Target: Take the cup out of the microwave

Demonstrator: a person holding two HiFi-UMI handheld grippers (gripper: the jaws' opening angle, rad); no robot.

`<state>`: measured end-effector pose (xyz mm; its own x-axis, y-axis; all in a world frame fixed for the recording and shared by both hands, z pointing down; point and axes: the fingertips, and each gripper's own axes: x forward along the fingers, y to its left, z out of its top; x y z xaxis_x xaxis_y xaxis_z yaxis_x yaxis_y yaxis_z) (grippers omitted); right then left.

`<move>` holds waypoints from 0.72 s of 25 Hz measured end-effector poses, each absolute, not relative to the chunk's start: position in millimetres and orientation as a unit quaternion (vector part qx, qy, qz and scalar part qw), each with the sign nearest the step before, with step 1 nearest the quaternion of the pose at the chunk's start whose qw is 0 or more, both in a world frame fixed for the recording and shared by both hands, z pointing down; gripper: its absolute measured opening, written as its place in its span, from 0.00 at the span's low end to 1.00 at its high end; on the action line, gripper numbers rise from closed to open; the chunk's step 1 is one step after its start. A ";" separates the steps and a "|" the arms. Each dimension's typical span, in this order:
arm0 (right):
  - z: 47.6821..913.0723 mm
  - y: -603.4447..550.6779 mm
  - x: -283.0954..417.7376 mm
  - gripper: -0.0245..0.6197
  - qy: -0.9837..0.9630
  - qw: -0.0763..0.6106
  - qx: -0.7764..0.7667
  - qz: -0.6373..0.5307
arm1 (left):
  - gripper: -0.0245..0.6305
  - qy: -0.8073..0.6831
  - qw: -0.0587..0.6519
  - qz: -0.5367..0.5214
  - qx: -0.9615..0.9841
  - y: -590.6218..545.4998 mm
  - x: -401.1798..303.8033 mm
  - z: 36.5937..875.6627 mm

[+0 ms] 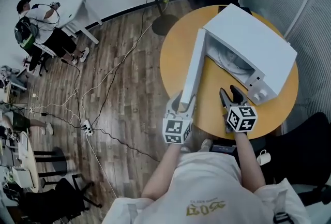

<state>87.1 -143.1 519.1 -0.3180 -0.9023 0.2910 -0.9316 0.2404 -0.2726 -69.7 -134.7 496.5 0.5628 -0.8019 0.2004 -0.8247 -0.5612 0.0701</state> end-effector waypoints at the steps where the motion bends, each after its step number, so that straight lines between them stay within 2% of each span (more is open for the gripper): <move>1: 521.1 -147.6 90.0 0.34 -0.787 0.036 0.582 0.202 | 0.32 -0.468 0.074 0.077 0.877 -135.6 -71.2 495.9; 3: 525.0 -156.8 94.8 0.34 -0.788 0.036 0.579 0.205 | 0.29 -0.480 0.071 0.086 0.870 -138.3 -75.8 495.0; 18: 552.2 -216.7 126.8 0.32 -0.789 0.046 0.575 0.211 | 0.29 -0.519 0.076 0.098 0.846 -144.8 -85.6 495.0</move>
<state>126.8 -216.7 552.2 -0.3337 -0.8880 0.3162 -0.9271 0.2486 -0.2803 -85.6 -144.8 495.0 0.4426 -0.8627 0.2445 -0.8924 -0.4504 0.0264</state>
